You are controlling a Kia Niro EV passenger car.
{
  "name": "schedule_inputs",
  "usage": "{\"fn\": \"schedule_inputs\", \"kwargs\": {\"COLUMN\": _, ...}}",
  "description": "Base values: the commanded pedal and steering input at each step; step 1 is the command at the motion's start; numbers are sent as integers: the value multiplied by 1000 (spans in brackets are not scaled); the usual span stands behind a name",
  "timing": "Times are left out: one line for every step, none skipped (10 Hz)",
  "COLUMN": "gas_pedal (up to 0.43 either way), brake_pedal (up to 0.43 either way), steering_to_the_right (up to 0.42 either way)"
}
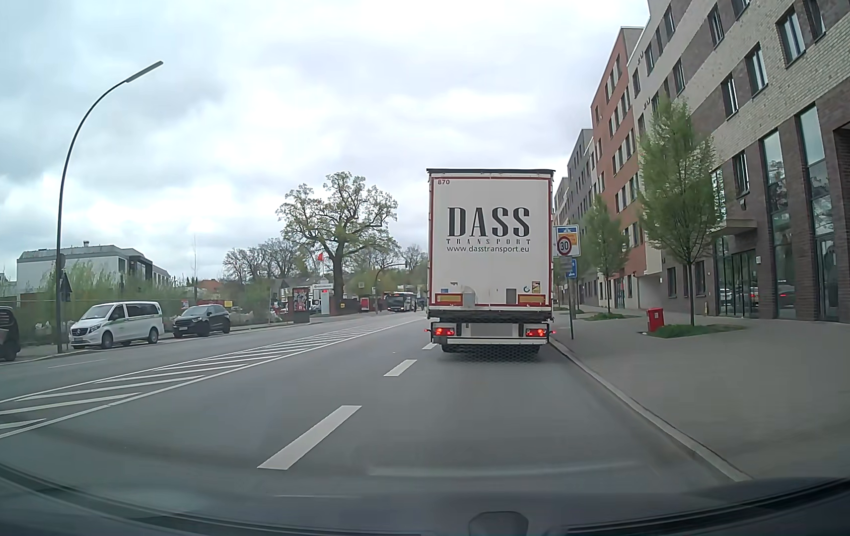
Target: Follow the waypoints while adhering to traffic rules and regulations
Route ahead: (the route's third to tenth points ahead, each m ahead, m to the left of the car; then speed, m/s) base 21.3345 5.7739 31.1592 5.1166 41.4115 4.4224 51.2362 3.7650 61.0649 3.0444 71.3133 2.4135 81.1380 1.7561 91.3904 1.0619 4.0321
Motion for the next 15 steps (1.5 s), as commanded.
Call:
{"fn": "schedule_inputs", "kwargs": {"gas_pedal": 0, "brake_pedal": 0, "steering_to_the_right": 26}}
{"fn": "schedule_inputs", "kwargs": {"gas_pedal": 0, "brake_pedal": 0, "steering_to_the_right": 20}}
{"fn": "schedule_inputs", "kwargs": {"gas_pedal": 0, "brake_pedal": 0, "steering_to_the_right": 18}}
{"fn": "schedule_inputs", "kwargs": {"gas_pedal": 0, "brake_pedal": 6, "steering_to_the_right": 18}}
{"fn": "schedule_inputs", "kwargs": {"gas_pedal": 0, "brake_pedal": 0, "steering_to_the_right": 18}}
{"fn": "schedule_inputs", "kwargs": {"gas_pedal": 0, "brake_pedal": 0, "steering_to_the_right": 18}}
{"fn": "schedule_inputs", "kwargs": {"gas_pedal": 0, "brake_pedal": 6, "steering_to_the_right": 16}}
{"fn": "schedule_inputs", "kwargs": {"gas_pedal": 0, "brake_pedal": 6, "steering_to_the_right": 14}}
{"fn": "schedule_inputs", "kwargs": {"gas_pedal": 0, "brake_pedal": 0, "steering_to_the_right": 13}}
{"fn": "schedule_inputs", "kwargs": {"gas_pedal": 0, "brake_pedal": 6, "steering_to_the_right": 13}}
{"fn": "schedule_inputs", "kwargs": {"gas_pedal": 0, "brake_pedal": 0, "steering_to_the_right": 13}}
{"fn": "schedule_inputs", "kwargs": {"gas_pedal": 0, "brake_pedal": 6, "steering_to_the_right": 13}}
{"fn": "schedule_inputs", "kwargs": {"gas_pedal": 0, "brake_pedal": 0, "steering_to_the_right": 13}}
{"fn": "schedule_inputs", "kwargs": {"gas_pedal": 0, "brake_pedal": 6, "steering_to_the_right": 13}}
{"fn": "schedule_inputs", "kwargs": {"gas_pedal": 0, "brake_pedal": 6, "steering_to_the_right": 13}}
